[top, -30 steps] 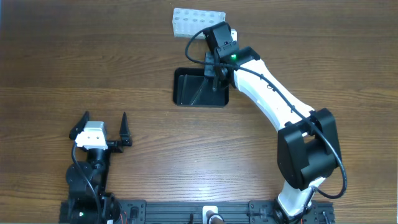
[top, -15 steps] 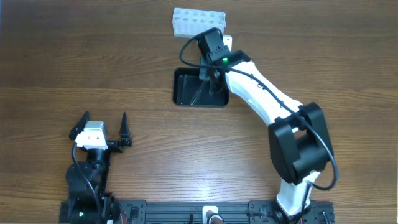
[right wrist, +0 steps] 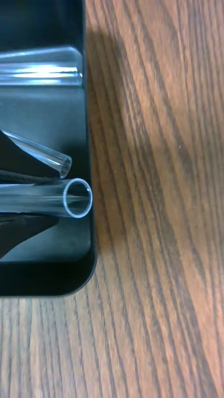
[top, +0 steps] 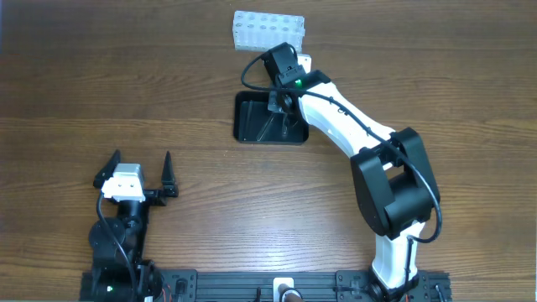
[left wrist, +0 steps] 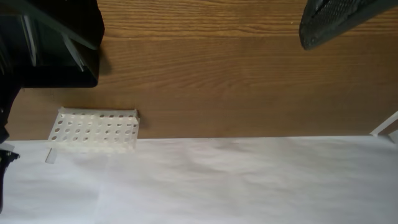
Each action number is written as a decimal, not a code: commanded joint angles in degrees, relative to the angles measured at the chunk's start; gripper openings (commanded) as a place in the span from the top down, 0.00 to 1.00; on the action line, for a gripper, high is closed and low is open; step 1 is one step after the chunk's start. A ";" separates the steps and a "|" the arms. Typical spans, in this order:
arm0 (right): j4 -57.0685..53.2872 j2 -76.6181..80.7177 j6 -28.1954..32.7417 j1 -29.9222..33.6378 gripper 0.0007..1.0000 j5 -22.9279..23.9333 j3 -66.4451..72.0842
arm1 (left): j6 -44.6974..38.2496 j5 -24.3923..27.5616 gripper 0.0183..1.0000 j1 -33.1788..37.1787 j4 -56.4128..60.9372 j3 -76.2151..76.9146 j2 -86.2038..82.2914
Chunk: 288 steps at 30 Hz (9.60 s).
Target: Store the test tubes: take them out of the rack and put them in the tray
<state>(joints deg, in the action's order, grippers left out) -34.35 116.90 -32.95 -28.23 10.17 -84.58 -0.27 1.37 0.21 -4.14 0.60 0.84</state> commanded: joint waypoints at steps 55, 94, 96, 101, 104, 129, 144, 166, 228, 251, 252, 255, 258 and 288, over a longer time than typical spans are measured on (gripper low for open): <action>19.80 -7.52 21.51 6.62 0.01 4.70 -8.44 | -0.81 0.55 0.00 0.44 -0.24 -0.26 -0.46; 36.98 9.79 22.73 9.01 0.32 3.17 -8.44 | -0.81 0.55 0.00 0.44 -0.24 -0.26 -0.46; 36.87 9.79 22.51 9.01 0.34 3.04 -8.44 | -0.81 0.55 0.00 0.44 -0.24 -0.26 -0.46; 36.72 9.81 22.27 8.90 0.38 1.44 -8.44 | -0.81 0.55 0.00 0.44 -0.24 -0.26 -0.46; 36.76 9.81 22.27 8.68 0.41 1.46 -8.44 | -0.81 0.57 0.00 0.44 -0.24 -0.26 -0.46; 37.62 10.75 22.29 8.52 0.72 1.46 -8.44 | -0.81 0.57 0.00 0.44 -0.24 -0.26 -0.46; 37.81 10.73 22.29 8.31 0.89 1.49 -8.44 | -0.81 0.55 0.00 0.44 -0.24 -0.26 -0.46; 25.07 -22.43 22.25 6.32 0.90 1.88 -8.44 | -0.81 0.57 0.00 0.44 -0.24 -0.26 -0.46; -3.85 1.16 0.22 -0.85 0.67 2.38 -5.29 | -0.81 0.57 0.00 0.44 -0.24 -0.26 -0.46; 27.76 -67.25 32.89 23.96 0.01 -3.26 42.82 | -0.81 0.55 0.00 0.44 -0.24 -0.26 -0.46; 28.70 -70.20 33.42 24.06 0.01 -3.23 45.48 | -0.81 0.55 0.00 0.44 -0.24 -0.26 -0.46; 32.89 -78.95 33.18 23.98 0.01 -3.32 53.44 | -0.81 0.55 0.00 0.44 -0.24 -0.26 -0.46; 33.73 -88.08 32.24 23.63 0.01 -3.28 61.09 | -0.81 0.57 0.00 0.44 -0.24 -0.26 -0.46; 33.83 -116.61 33.66 26.53 0.01 -2.75 84.30 | -0.81 0.55 0.00 0.44 -0.24 -0.26 -0.46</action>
<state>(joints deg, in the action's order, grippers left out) 0.01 0.91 0.25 -2.17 7.60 -0.62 -0.27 1.37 0.21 -4.16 0.60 0.84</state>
